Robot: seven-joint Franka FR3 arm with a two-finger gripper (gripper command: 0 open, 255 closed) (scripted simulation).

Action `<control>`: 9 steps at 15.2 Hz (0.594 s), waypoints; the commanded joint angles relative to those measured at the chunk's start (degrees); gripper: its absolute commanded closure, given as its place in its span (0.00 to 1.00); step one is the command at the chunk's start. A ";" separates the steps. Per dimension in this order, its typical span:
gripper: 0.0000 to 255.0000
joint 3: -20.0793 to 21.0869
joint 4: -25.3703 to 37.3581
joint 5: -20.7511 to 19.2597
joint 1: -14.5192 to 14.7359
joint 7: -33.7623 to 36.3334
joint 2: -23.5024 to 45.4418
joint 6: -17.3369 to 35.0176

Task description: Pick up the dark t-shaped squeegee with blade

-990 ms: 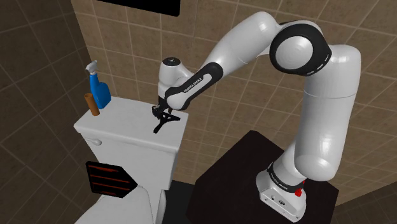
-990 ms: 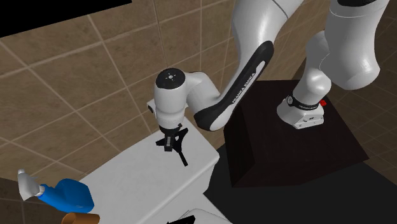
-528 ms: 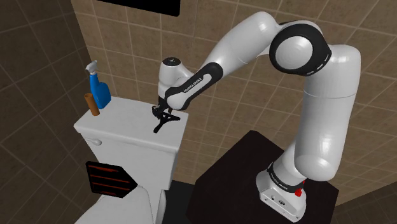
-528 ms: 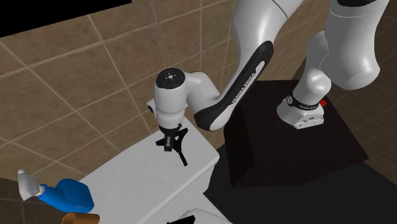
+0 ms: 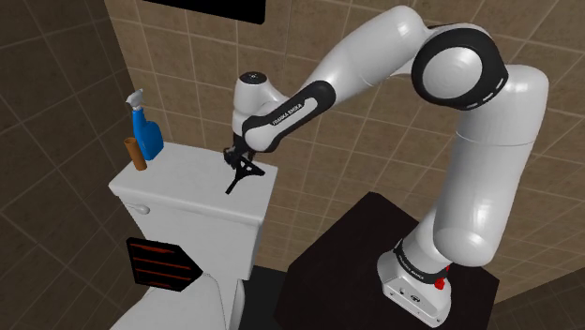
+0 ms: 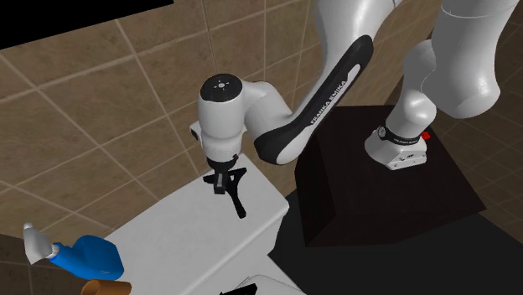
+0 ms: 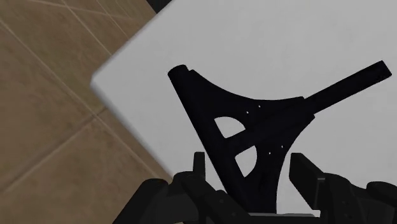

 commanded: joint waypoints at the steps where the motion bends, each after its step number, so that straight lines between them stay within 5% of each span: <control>1: 1.00 0.26 0.15 0.42 -0.13 -0.28 -1.14 -1.30; 9: 1.00 0.88 0.90 1.66 -0.55 -1.27 -4.34 -5.18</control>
